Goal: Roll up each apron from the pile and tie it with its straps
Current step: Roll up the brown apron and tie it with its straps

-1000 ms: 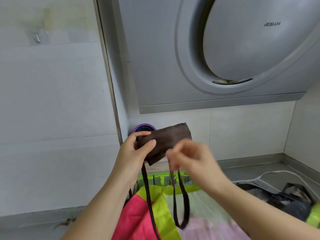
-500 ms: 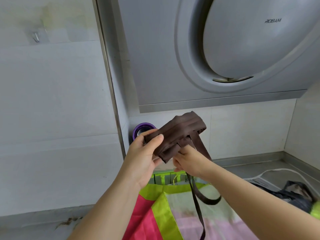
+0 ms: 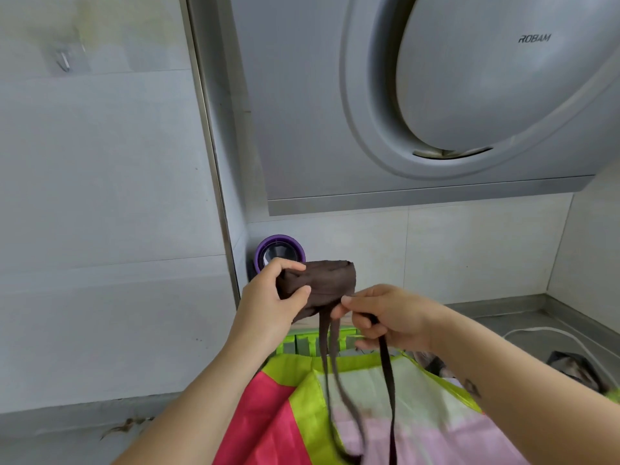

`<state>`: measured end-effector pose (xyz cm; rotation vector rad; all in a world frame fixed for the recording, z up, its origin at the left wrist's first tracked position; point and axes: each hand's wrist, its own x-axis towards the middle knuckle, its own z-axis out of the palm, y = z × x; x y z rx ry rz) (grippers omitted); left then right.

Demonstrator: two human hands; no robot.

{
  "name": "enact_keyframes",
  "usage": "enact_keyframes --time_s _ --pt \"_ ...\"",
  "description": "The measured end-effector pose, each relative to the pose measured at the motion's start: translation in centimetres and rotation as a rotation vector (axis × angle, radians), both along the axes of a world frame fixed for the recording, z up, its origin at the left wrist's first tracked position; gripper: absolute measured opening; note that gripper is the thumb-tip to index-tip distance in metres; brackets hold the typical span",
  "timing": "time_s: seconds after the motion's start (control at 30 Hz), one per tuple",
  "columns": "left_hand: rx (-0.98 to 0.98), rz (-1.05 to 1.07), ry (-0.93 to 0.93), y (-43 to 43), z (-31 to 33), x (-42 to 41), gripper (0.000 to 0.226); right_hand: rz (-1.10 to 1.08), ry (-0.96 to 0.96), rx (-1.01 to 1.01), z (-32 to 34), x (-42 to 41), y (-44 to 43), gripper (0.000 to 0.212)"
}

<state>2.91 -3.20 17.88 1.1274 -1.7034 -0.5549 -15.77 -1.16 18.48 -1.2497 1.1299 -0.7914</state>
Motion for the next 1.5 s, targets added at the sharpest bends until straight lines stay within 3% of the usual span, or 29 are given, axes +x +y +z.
enact_keyframes --time_s 0.07,0.2,0.4,0.5,0.6,0.7,0.73,0.77,0.83,0.9,1.0,1.1,1.17,1.27,1.37,1.5 --pt "-0.018 -0.029 -0.097 0.1 0.1 0.2 0.027 -0.043 0.155 -0.111 0.6 -0.7 -0.4 0.028" --pt "0.021 -0.121 -0.244 0.0 0.9 0.6 0.026 -0.022 0.735 -0.534 3.0 -1.3 -0.3 0.021" --pt "0.182 -0.407 -0.222 0.2 1.6 0.7 0.028 0.056 0.830 -0.702 6.1 -1.7 -0.6 0.014" --pt "0.259 -0.577 -0.117 1.1 2.4 1.3 0.031 0.159 0.671 -0.571 6.5 -2.4 -0.7 0.015" --pt "0.332 -0.751 0.149 2.3 3.6 1.7 0.030 0.283 0.196 -0.304 4.4 -3.3 -1.3 0.025" --pt "0.415 -0.836 0.445 2.4 4.4 1.9 0.045 0.109 -0.201 -0.066 0.7 -3.4 -1.8 0.015" --pt "0.419 -0.826 0.495 2.2 4.6 1.8 0.048 0.112 -0.308 -0.013 -0.3 -3.1 -1.6 0.011" --pt "0.428 -0.800 0.532 2.2 4.7 1.6 0.046 0.185 -0.386 -0.011 -1.1 -2.4 -1.5 0.019" --pt "0.455 -0.716 0.575 2.0 4.6 1.1 0.035 0.263 -0.442 -0.009 -2.2 -0.5 -1.0 0.043" --pt "0.457 -0.649 0.596 1.9 4.5 0.6 0.034 0.203 -0.484 -0.030 -3.1 0.6 -0.9 0.052" --pt "0.425 -0.562 0.611 1.6 4.3 0.6 0.039 0.109 -0.497 -0.151 -4.3 1.3 -0.9 0.026" --pt "0.403 -0.502 0.477 1.8 4.4 0.9 0.029 -0.014 -0.442 -0.236 -4.6 0.7 -1.4 0.011" --pt "0.415 -0.519 0.404 2.0 4.4 1.1 0.030 -0.013 -0.321 -0.300 -4.3 -0.5 -2.1 0.021" --pt "0.427 -0.555 0.410 1.9 4.5 1.7 0.033 0.008 -0.196 -0.324 -2.0 -2.3 -1.9 0.013" --pt "0.369 -0.473 0.342 1.7 4.2 2.2 0.031 -0.033 -0.236 -0.356 0.8 -4.7 -2.1 0.016" --pt "0.256 -0.209 0.276 0.5 2.9 1.9 0.029 -0.111 -0.433 -0.374 2.5 -6.3 -2.0 0.010"
